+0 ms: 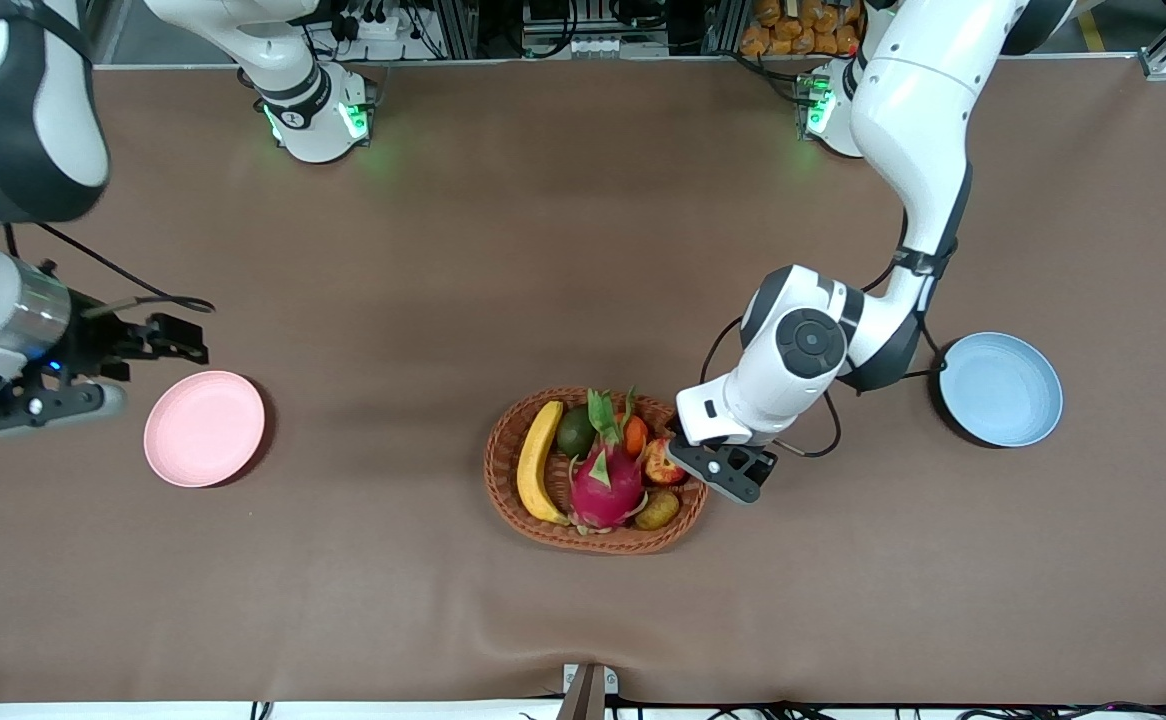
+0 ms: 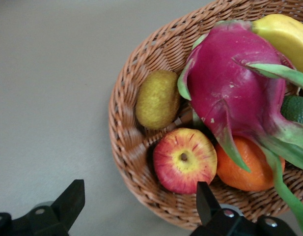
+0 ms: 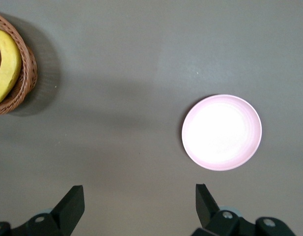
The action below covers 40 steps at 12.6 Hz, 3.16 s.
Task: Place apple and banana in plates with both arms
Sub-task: 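Close the left gripper on the red apple in the basket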
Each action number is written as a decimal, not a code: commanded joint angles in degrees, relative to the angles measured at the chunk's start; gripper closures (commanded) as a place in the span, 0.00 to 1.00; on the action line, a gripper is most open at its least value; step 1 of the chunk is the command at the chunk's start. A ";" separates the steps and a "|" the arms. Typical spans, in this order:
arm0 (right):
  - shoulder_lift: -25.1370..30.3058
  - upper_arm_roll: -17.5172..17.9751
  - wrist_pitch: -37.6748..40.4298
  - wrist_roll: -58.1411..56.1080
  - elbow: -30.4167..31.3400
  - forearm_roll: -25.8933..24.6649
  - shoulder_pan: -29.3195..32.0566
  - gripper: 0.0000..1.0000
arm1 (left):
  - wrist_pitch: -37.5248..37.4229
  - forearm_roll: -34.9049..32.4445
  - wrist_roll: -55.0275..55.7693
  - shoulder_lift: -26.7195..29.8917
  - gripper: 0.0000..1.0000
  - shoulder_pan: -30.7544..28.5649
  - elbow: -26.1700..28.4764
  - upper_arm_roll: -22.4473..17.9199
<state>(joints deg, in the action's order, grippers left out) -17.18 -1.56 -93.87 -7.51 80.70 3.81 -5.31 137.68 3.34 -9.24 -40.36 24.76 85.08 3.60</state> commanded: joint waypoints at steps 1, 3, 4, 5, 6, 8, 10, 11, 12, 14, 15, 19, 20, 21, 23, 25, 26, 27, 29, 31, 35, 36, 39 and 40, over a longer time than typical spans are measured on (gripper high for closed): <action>-2.33 -0.20 -6.29 -0.14 -1.95 1.19 -0.58 0.00 | 1.27 0.79 -2.71 -1.83 0.00 -0.07 -1.58 0.27; -2.51 -0.20 -8.08 -0.58 -1.95 2.68 -0.75 0.00 | 3.38 0.79 -3.41 -2.45 0.00 0.72 -1.67 0.62; -2.51 -0.20 -8.08 -0.40 -1.95 2.78 -0.84 0.00 | 4.00 0.79 -4.03 -2.80 0.00 0.72 -1.58 0.62; -2.51 -0.20 -8.08 -0.14 -1.95 2.78 -1.28 0.00 | 4.00 0.79 -4.47 -2.80 0.00 0.72 -1.58 0.80; -2.51 -0.29 -7.99 -0.05 -1.87 3.04 -1.37 0.00 | 4.00 0.79 -4.74 -2.89 0.00 0.72 -1.58 0.89; -2.51 -0.29 -7.64 -0.05 -1.60 4.00 -1.46 0.00 | 5.14 0.79 -4.74 -3.67 0.00 0.81 -1.58 1.23; -2.51 -0.29 -7.46 -0.05 -1.52 4.01 -1.28 0.00 | 6.02 0.79 -4.91 -4.12 0.00 0.72 -1.50 1.68; -2.51 -0.20 -7.46 -0.05 -1.51 4.01 -0.93 0.00 | 6.02 0.79 -5.17 -4.12 0.00 0.72 -1.50 1.94; -2.51 -0.20 -7.46 -0.05 -1.43 4.01 -0.93 0.00 | 6.29 0.88 -5.09 -4.29 0.00 0.81 -1.58 2.55; -2.51 -0.20 -7.11 -0.05 -0.99 4.09 -1.19 0.00 | 7.25 0.79 -5.26 -5.08 0.00 0.64 -1.50 2.64; -2.51 -0.20 -7.11 -0.05 -0.90 4.10 -1.02 0.00 | 7.43 0.79 -5.27 -5.61 0.00 0.72 -1.58 2.64; -2.51 -0.20 -7.03 -0.05 -0.28 4.45 -0.93 0.00 | 7.78 0.79 -5.27 -5.79 0.00 0.81 -1.50 2.91; -2.51 -0.20 -7.03 -0.05 -0.28 4.45 -0.93 0.00 | 7.78 0.79 -5.27 -5.79 0.00 0.81 -1.41 2.91; -2.51 -0.20 -7.11 -0.05 -0.28 4.45 -0.93 0.00 | 7.87 0.79 -5.35 -5.87 0.00 0.81 -1.32 2.91; -2.51 -0.20 -7.03 -0.05 -0.28 4.45 -1.10 0.00 | 8.13 0.71 -5.70 -6.31 0.00 0.81 -1.32 2.91; -2.51 -0.20 -7.03 -0.05 -0.28 4.45 -1.19 0.00 | 8.48 0.70 -5.97 -6.84 0.02 0.81 -1.49 2.91; -2.51 -0.20 -7.11 -0.05 -0.28 4.45 -1.19 0.00 | 8.66 0.70 -6.06 -6.84 0.09 0.73 -1.50 2.91; -2.51 -0.20 -7.11 -0.05 -0.28 4.45 -1.37 0.00 | 8.66 0.70 -6.06 -6.93 0.13 0.81 -1.50 2.91; -2.51 -0.11 -7.11 -0.05 -0.28 4.45 -1.37 0.00 | 8.66 0.70 -5.97 -6.93 0.21 0.81 -1.50 2.91; -2.51 -0.11 -7.11 -0.05 -0.28 4.45 -1.37 0.00 | 8.66 0.79 -5.79 -6.93 0.22 0.90 -1.50 2.91; -2.51 -0.11 -7.03 -0.05 -0.28 4.45 -1.37 0.00 | 8.66 0.79 -5.88 -6.75 0.56 1.16 -1.50 2.91; -2.51 -0.11 -7.03 -0.05 -0.28 4.45 -1.37 0.00 | 8.66 0.88 -5.53 -6.41 0.65 1.16 -1.50 2.91; -2.51 -0.11 -6.94 -0.05 -0.20 4.45 -1.37 0.00 | 8.14 0.88 -5.53 -4.57 0.73 0.29 -1.41 3.34; -2.51 -0.11 -6.94 -0.05 -0.20 4.45 -1.37 0.00 | 8.05 1.05 -5.18 -4.03 0.73 0.20 -1.15 4.13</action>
<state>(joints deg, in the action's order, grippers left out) -19.71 -1.48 -101.29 -7.51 80.62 7.65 -6.40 145.89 3.34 -13.65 -46.21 25.46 83.61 6.60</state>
